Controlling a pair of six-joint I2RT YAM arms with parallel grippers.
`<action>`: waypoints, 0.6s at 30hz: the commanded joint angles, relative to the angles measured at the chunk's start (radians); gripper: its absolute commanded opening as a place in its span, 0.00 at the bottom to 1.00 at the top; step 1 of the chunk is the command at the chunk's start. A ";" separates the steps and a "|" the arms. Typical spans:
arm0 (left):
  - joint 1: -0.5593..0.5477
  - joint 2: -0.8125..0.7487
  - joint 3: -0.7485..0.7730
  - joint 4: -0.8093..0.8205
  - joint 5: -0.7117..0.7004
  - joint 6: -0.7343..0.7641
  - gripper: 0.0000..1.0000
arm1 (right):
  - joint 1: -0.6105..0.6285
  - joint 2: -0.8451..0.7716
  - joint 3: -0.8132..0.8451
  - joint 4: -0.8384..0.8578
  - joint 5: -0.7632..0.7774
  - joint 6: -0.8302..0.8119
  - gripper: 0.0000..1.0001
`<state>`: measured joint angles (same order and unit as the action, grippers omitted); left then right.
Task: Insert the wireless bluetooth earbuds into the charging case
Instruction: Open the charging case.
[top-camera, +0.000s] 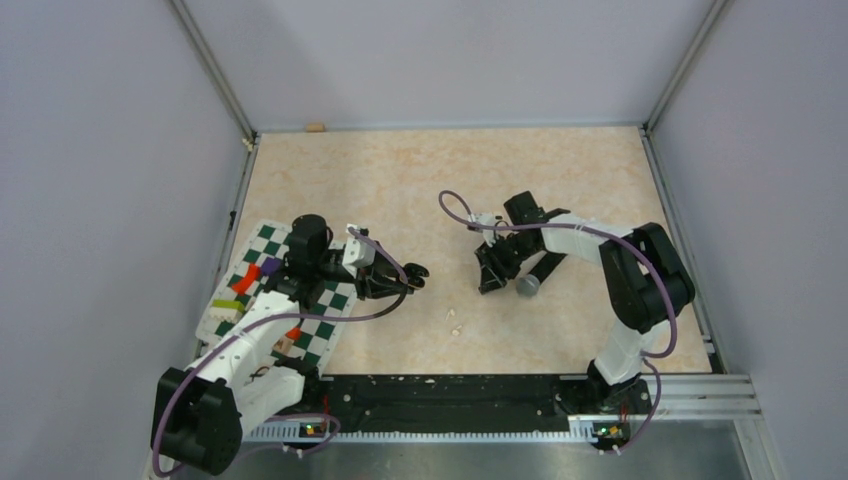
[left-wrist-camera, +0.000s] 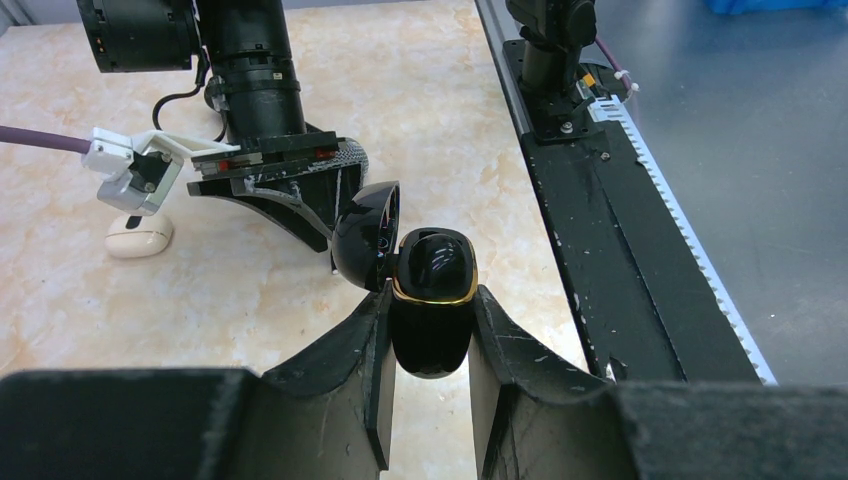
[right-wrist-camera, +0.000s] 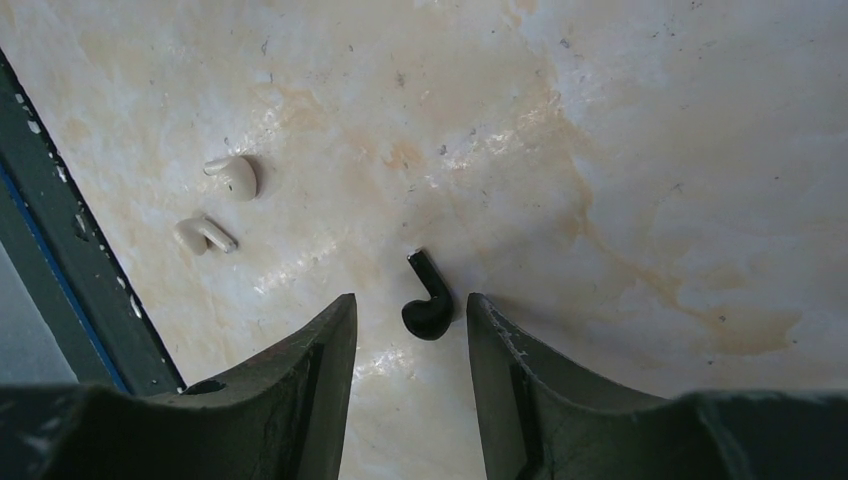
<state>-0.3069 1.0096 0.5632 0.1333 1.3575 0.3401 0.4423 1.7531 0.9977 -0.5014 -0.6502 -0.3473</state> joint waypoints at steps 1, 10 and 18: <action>-0.001 -0.025 0.015 0.011 0.034 0.014 0.00 | 0.028 0.013 -0.007 -0.028 0.106 -0.048 0.45; -0.001 -0.028 0.015 0.010 0.035 0.017 0.00 | 0.035 -0.005 -0.010 -0.058 0.135 -0.089 0.45; -0.001 -0.024 0.016 0.011 0.038 0.018 0.00 | 0.045 -0.030 -0.029 -0.055 0.204 -0.125 0.55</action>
<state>-0.3069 1.0012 0.5632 0.1280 1.3651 0.3428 0.4824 1.7275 0.9958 -0.5217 -0.5892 -0.4198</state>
